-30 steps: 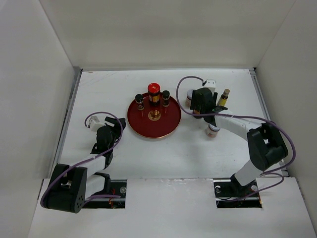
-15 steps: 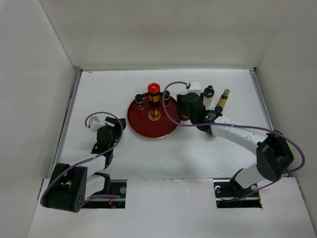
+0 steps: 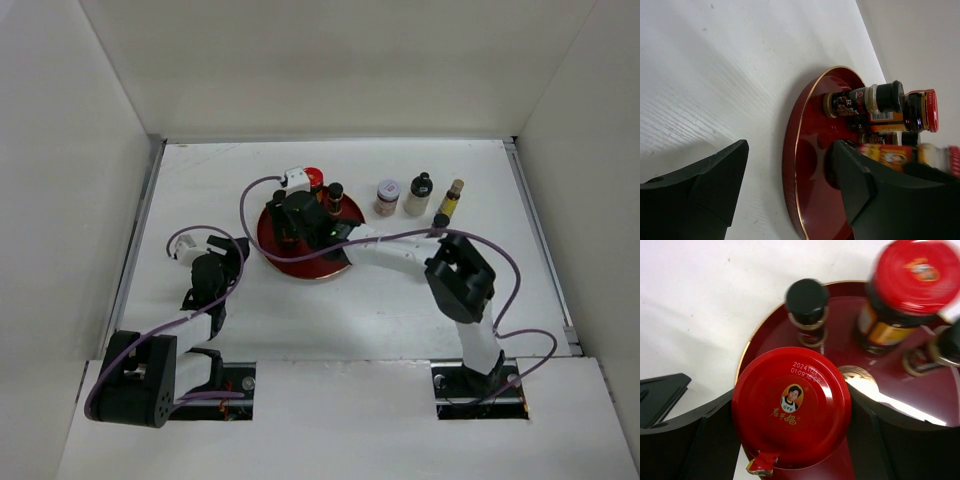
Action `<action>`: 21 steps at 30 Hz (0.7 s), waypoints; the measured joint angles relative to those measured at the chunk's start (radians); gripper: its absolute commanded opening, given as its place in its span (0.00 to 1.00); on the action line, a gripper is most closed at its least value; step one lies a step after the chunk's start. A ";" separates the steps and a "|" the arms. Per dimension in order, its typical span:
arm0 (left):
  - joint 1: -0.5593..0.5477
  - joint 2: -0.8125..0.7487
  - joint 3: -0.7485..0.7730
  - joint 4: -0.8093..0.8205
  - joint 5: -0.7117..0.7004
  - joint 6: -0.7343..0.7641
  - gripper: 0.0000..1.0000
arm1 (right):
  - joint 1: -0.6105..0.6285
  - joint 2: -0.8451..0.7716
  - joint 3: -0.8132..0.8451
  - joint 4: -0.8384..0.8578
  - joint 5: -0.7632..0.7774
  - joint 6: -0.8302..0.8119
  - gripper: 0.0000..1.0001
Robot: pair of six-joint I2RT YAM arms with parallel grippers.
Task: Organize the condiment bottles
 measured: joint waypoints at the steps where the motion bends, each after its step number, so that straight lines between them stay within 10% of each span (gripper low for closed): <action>1: 0.000 0.000 0.000 0.000 0.002 -0.002 0.67 | 0.006 0.029 0.023 0.001 -0.001 -0.002 0.55; 7: 0.005 0.006 0.000 0.000 0.011 -0.006 0.67 | 0.030 0.147 0.123 0.011 0.002 -0.011 0.60; 14: 0.006 0.008 0.000 0.000 0.015 -0.007 0.67 | 0.043 0.154 0.140 0.032 0.005 -0.008 0.91; 21: 0.011 0.007 0.000 0.000 0.015 -0.007 0.67 | 0.042 -0.041 -0.021 0.061 -0.004 -0.006 0.97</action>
